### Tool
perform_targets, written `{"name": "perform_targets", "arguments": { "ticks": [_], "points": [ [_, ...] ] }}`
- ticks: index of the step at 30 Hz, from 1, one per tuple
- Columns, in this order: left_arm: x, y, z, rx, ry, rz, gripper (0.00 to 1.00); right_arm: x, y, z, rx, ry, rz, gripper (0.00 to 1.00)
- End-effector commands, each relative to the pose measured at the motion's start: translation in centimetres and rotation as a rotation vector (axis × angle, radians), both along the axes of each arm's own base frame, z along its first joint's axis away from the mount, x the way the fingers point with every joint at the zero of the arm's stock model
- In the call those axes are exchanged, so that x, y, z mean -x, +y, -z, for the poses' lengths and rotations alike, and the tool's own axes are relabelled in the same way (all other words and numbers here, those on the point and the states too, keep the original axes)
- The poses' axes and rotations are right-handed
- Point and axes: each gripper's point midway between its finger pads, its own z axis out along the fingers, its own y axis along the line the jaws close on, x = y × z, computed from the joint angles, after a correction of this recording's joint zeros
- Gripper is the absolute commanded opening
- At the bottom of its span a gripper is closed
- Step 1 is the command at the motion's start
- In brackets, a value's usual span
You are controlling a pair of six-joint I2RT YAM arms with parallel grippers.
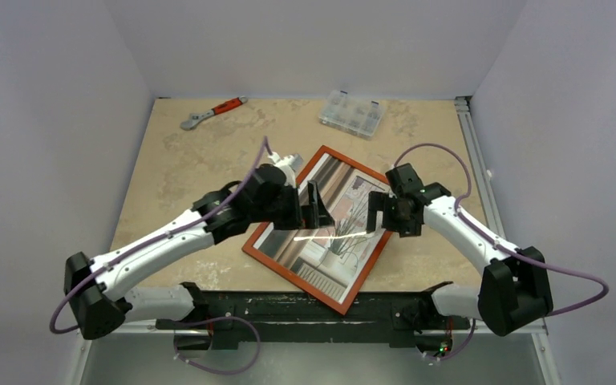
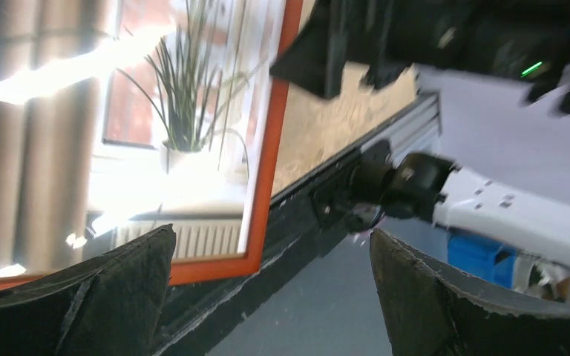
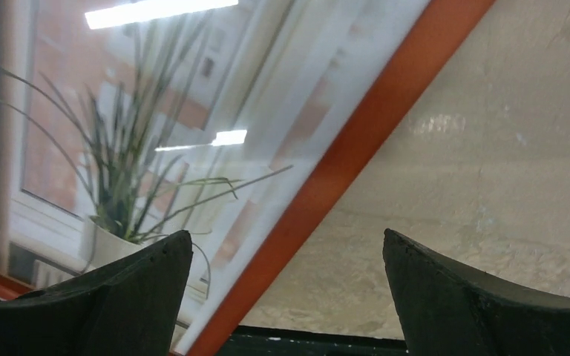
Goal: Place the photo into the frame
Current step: Adjust the photo frame at the center of the board.
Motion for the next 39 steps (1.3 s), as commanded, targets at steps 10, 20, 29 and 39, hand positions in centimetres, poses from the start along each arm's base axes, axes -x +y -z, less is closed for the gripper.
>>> {"name": "perform_targets", "arguments": {
  "ticks": [10,20,29,39],
  "points": [
    [-4.6,5.3,-7.7,0.137,-0.172,-0.185,1.0,1.8,1.3,5.7,-0.072,0.102,0.046,0.8],
    [-5.2,7.6,-4.5,0.025,-0.133,-0.248,0.99,-2.1,0.8,5.5,0.031,0.05,0.028,0.3],
    [-6.7,11.3,0.9,-0.046,-0.054,-0.363,0.99,-7.3,-1.3,4.0,0.246,-0.003,0.016,0.21],
    [-7.3,15.7,8.7,-0.235,0.063,-0.479,1.0,-8.3,1.8,3.1,0.098,0.012,0.003,0.88]
  ]
}}
